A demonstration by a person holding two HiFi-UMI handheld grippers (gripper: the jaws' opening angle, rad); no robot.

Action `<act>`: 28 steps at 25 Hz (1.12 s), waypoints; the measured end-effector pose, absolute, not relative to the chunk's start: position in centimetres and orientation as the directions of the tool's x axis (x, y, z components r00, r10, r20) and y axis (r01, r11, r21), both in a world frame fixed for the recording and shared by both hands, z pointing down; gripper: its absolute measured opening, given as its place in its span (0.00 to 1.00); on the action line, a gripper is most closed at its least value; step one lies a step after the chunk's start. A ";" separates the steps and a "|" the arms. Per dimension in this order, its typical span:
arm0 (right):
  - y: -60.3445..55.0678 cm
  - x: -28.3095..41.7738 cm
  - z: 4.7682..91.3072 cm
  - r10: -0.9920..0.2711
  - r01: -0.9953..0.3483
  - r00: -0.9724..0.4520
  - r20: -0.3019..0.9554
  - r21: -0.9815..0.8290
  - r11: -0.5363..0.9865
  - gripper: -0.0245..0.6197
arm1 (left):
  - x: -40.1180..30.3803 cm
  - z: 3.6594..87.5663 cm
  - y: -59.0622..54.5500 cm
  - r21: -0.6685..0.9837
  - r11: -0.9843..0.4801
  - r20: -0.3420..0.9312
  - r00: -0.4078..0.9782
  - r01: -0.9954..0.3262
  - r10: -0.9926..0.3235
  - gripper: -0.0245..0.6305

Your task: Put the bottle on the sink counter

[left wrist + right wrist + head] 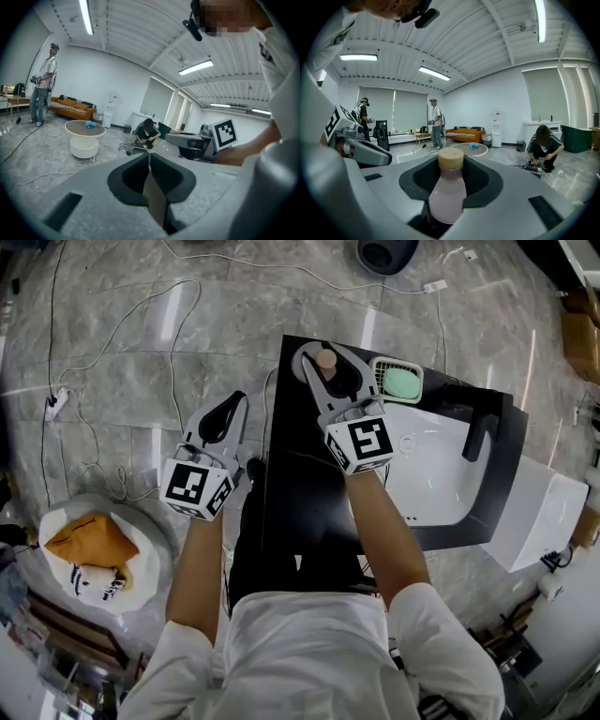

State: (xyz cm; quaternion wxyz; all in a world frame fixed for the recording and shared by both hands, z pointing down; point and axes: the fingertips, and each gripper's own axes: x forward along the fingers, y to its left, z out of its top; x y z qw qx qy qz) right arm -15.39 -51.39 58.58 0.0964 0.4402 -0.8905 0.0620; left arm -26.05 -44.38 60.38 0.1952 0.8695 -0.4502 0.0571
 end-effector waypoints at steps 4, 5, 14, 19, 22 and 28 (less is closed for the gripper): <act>-51.6 -15.6 59.3 -0.766 -0.792 -0.596 0.241 -0.021 0.610 0.25 | -26.1 60.6 -44.3 0.291 -0.515 0.278 0.587 -0.806 -0.761 0.06; -51.7 -15.7 59.4 -0.765 -0.791 -0.597 0.243 -0.020 0.611 0.25 | -26.1 60.6 -44.4 0.292 -0.516 0.279 0.588 -0.805 -0.760 0.06; -51.9 -16.4 59.8 -0.763 -0.789 -0.597 0.249 -0.010 0.614 0.25 | -26.1 60.6 -44.5 0.297 -0.520 0.275 0.593 -0.801 -0.757 0.06; -51.9 -16.5 59.7 -0.769 -0.792 -0.593 0.239 -0.004 0.610 0.25 | -26.0 60.6 -44.3 0.305 -0.519 0.273 0.596 -0.798 -0.756 0.06; -52.0 -16.6 59.7 -0.773 -0.794 -0.591 0.228 0.000 0.607 0.25 | -25.8 60.6 -44.2 0.313 -0.517 0.271 0.596 -0.797 -0.756 0.06; -52.1 -16.5 59.7 -0.779 -0.798 -0.587 0.220 0.002 0.602 0.26 | -25.5 60.0 -44.1 0.313 -0.521 0.258 0.599 -0.794 -0.758 0.06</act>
